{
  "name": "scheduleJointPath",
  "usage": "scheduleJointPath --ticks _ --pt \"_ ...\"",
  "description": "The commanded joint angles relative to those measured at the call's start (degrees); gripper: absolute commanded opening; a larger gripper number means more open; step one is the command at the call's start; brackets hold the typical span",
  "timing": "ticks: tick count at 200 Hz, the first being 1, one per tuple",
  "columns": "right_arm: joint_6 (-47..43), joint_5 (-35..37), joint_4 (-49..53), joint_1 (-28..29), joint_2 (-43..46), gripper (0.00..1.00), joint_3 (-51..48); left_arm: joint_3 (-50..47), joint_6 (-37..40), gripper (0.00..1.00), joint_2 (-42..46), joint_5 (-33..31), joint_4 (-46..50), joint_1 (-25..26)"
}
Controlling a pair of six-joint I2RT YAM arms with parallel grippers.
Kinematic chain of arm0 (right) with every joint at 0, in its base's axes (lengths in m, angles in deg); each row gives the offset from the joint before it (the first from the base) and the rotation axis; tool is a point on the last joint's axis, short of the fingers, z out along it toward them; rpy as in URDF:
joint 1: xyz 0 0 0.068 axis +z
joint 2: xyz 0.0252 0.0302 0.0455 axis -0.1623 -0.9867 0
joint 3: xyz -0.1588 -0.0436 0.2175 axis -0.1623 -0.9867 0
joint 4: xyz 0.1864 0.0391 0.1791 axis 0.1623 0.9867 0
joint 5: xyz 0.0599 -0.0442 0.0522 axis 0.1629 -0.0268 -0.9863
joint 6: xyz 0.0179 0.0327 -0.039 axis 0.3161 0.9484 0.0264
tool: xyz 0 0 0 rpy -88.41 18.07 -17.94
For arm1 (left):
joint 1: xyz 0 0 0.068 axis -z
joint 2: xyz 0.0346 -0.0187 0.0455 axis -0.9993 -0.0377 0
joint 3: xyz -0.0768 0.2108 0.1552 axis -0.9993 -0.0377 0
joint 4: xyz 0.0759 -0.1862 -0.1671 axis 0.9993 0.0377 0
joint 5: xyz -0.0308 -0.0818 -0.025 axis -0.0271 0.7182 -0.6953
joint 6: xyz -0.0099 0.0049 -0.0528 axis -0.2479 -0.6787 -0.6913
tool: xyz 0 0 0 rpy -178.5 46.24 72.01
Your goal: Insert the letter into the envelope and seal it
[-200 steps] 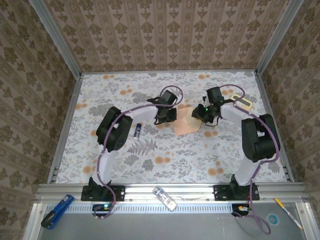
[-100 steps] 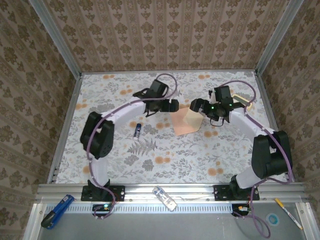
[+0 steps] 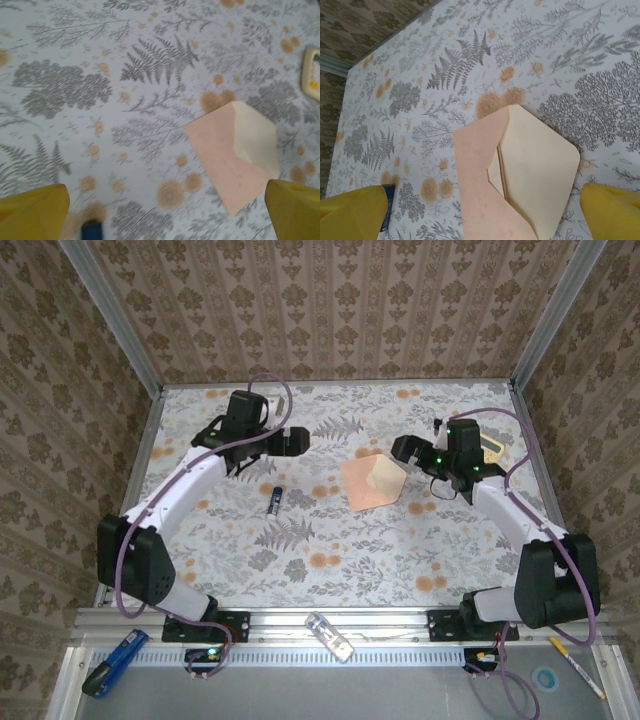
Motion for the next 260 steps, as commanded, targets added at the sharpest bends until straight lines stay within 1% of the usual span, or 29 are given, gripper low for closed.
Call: scheduleJointPath --ticks 1,13,24,36,54,78,110,136,151,164,185,210,233,260 --pt "-3.1 -0.87 4.01 1.92 -1.49 0.99 4.71 -1.31 6.44 1.0 2.34 -1.91 11.89 -1.93" --pt "-4.56 -0.54 5.16 4.17 -1.85 0.94 6.12 -1.8 6.83 1.0 2.59 -1.44 16.12 -3.27" --pt "-5.06 0.34 5.8 6.13 -3.84 0.93 7.31 -3.05 6.92 1.0 2.91 -1.15 18.21 -4.29" --pt "-5.01 2.23 5.99 8.42 -4.84 0.94 8.13 -5.11 6.09 1.0 3.65 -1.19 18.44 -4.8" --pt "-4.78 4.88 5.01 11.92 -6.14 0.96 9.06 -8.33 4.33 1.0 4.6 -0.99 17.26 -5.25" --pt "-4.57 8.63 4.83 16.16 -7.73 0.96 10.41 -11.69 2.85 1.0 4.91 -1.66 14.78 -5.87" --pt "-4.03 11.78 3.53 19.29 -7.92 0.96 10.45 -14.7 2.9 1.0 3.68 0.04 11.02 -6.71" --pt "-3.97 11.91 4.81 20.19 -8.65 0.99 11.02 -16.47 3.67 1.0 3.07 0.77 8.06 -6.77" --pt "-4.3 11.19 5.2 20.38 -9.03 0.99 11.11 -16.47 3.46 1.0 1.87 0.17 8.01 -6.71" --pt "-4.59 10.9 5.66 20.41 -9.2 0.99 11.12 -16.09 2.37 0.97 0.36 -1.82 8.92 -6.71" --pt "-5.04 11.12 5.9 20.37 -9.01 0.99 10.53 -15.88 1.3 0.96 -1.57 -2.04 9.31 -6.5" --pt "-5.37 11.12 5.97 20.37 -9.4 0.99 10.07 -16.08 1.44 0.92 -2.86 -3.62 9.69 -5.4" --pt "-5.35 11.64 6.09 20.37 -9.86 0.99 9.88 -16.22 1.76 0.89 -4.45 -3.81 9.91 -4.66" --pt "-5.49 11.93 6.27 20.28 -10.3 0.99 9.96 -15.45 2.0 0.85 -6.75 -6.66 10.61 -2.75"
